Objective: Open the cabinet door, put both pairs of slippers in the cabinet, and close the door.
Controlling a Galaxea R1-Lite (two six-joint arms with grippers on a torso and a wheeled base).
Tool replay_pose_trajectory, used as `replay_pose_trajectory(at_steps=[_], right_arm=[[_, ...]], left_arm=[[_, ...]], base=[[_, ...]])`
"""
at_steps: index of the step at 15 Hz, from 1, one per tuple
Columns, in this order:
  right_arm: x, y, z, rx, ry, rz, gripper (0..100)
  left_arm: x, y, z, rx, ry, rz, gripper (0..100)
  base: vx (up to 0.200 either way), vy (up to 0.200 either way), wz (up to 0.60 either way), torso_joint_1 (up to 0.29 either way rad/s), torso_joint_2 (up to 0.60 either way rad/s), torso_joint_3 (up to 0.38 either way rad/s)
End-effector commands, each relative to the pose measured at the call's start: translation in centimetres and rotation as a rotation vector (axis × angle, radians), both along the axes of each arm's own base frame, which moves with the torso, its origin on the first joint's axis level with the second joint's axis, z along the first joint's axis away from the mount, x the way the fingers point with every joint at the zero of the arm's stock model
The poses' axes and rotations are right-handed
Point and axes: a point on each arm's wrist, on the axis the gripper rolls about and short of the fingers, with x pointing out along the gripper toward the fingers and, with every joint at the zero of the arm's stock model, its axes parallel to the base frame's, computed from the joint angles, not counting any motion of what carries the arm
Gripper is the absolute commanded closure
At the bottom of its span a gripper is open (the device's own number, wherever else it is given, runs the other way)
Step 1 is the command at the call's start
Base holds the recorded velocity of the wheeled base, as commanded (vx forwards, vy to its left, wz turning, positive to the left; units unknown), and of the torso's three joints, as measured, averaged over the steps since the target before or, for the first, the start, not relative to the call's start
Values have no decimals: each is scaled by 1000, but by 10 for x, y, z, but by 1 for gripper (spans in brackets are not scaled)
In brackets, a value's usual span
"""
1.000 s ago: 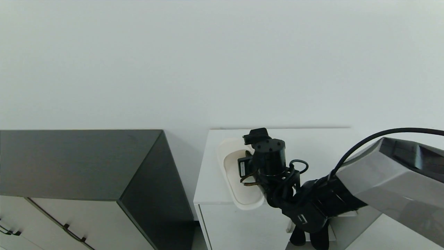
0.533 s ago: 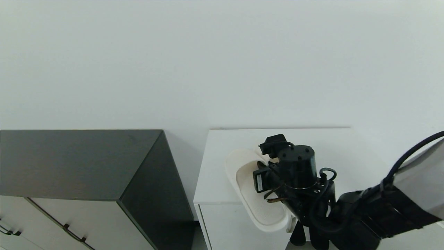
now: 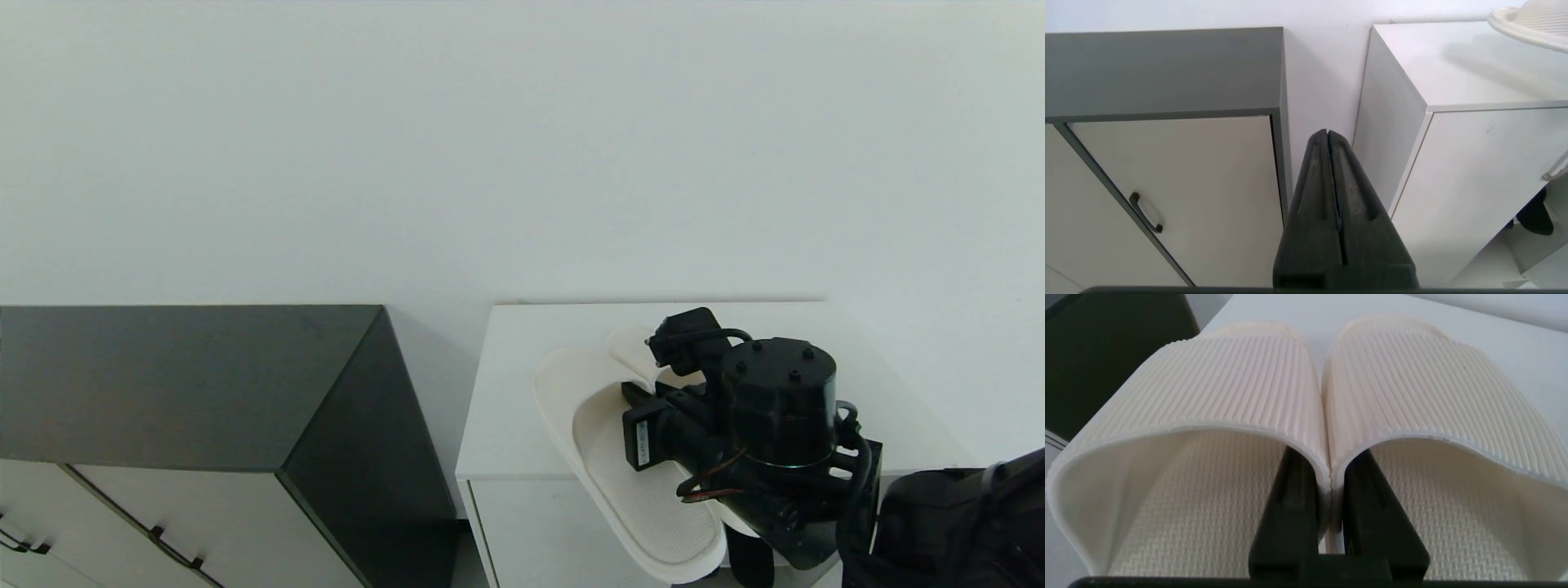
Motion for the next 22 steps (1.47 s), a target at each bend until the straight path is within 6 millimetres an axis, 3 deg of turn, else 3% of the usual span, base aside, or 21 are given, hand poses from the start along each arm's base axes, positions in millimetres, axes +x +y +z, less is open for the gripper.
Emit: replay_pose_trajectory(at_steps=[1, 5, 22], right_arm=[[-1, -1, 1, 2, -1, 0, 100], [1, 1, -6, -19, 11, -11, 100], [0, 4, -14, -59, 16, 0, 100]], left_arm=[[0, 0, 0, 0, 0, 0, 100], [0, 0, 0, 0, 1, 0, 100], [0, 0, 0, -3, 0, 0, 100]], base=[[0, 0, 0, 0, 0, 0], [0, 0, 0, 0, 0, 0], [-200, 0, 0, 5, 1, 0]])
